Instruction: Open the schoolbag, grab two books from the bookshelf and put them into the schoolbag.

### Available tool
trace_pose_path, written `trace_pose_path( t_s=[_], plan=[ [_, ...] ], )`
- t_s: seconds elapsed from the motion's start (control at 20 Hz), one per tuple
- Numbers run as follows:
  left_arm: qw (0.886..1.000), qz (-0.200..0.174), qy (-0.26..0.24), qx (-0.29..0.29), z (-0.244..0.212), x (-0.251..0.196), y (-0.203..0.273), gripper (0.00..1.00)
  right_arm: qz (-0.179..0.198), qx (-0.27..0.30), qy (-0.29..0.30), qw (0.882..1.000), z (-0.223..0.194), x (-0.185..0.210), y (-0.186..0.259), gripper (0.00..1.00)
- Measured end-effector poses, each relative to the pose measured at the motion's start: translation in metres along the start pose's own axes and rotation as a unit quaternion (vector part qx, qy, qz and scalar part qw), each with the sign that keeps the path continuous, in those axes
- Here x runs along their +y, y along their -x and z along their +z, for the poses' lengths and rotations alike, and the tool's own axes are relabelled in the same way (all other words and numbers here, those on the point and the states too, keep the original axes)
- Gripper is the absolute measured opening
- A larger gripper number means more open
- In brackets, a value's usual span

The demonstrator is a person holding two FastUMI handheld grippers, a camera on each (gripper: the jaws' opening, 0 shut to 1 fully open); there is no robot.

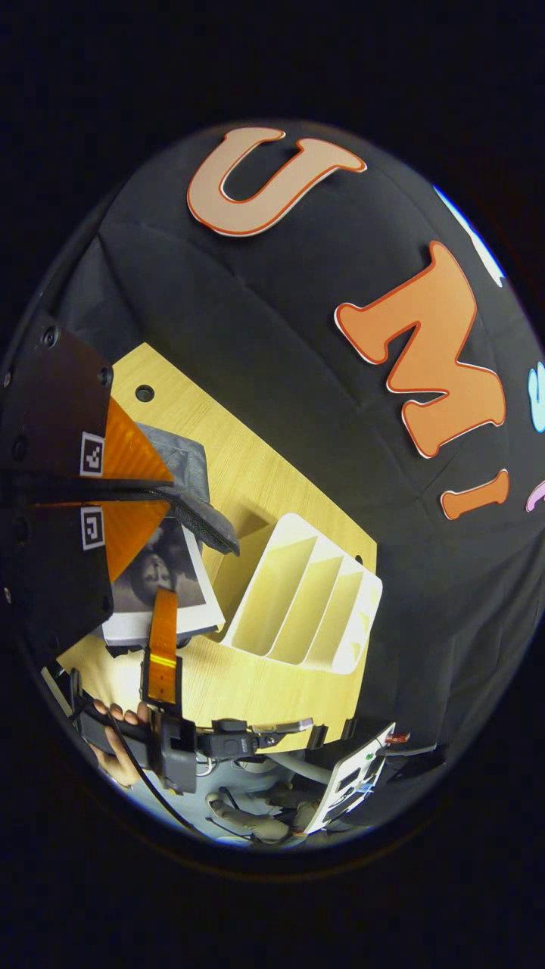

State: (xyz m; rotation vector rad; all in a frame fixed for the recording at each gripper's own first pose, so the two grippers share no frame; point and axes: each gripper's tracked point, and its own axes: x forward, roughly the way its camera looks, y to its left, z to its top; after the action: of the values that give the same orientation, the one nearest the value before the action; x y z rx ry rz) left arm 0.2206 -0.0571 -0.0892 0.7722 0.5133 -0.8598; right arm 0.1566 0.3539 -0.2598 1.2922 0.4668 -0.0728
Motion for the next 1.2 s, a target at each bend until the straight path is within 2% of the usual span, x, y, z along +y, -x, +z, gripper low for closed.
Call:
trace_pose_path(
  t_s=[0.45,0.55,0.65,0.75,0.8,1.05,1.2],
  plan=[
    [1.0,-0.012,0.009,-0.014,0.006,0.0,0.003,0.0,-0.035,0.028,0.015,0.999,-0.035,-0.003,-0.031,0.31],
    [1.0,-0.012,0.021,-0.012,0.003,0.007,0.002,0.0,-0.05,0.045,0.02,0.998,-0.041,-0.007,-0.027,0.35],
    [0.999,-0.015,0.036,-0.007,-0.004,0.013,0.0,0.0,-0.07,0.057,0.028,0.996,-0.041,-0.011,-0.015,0.42],
    [0.999,-0.019,0.047,-0.005,-0.01,0.015,-0.001,0.01,-0.075,0.057,0.034,0.995,-0.035,-0.006,0.003,0.75],
    [0.999,-0.022,0.049,-0.005,-0.012,0.014,0.0,0.01,-0.079,0.057,0.042,0.994,-0.03,-0.005,0.012,0.97],
    [0.998,-0.039,0.043,-0.004,-0.023,-0.003,0.001,0.0,-0.087,0.026,0.062,0.994,0.02,-0.006,0.064,0.98],
    [0.998,-0.047,0.036,-0.005,-0.026,-0.014,0.002,0.0,-0.089,-0.028,0.043,0.995,0.065,-0.011,0.099,0.98]
  ],
)
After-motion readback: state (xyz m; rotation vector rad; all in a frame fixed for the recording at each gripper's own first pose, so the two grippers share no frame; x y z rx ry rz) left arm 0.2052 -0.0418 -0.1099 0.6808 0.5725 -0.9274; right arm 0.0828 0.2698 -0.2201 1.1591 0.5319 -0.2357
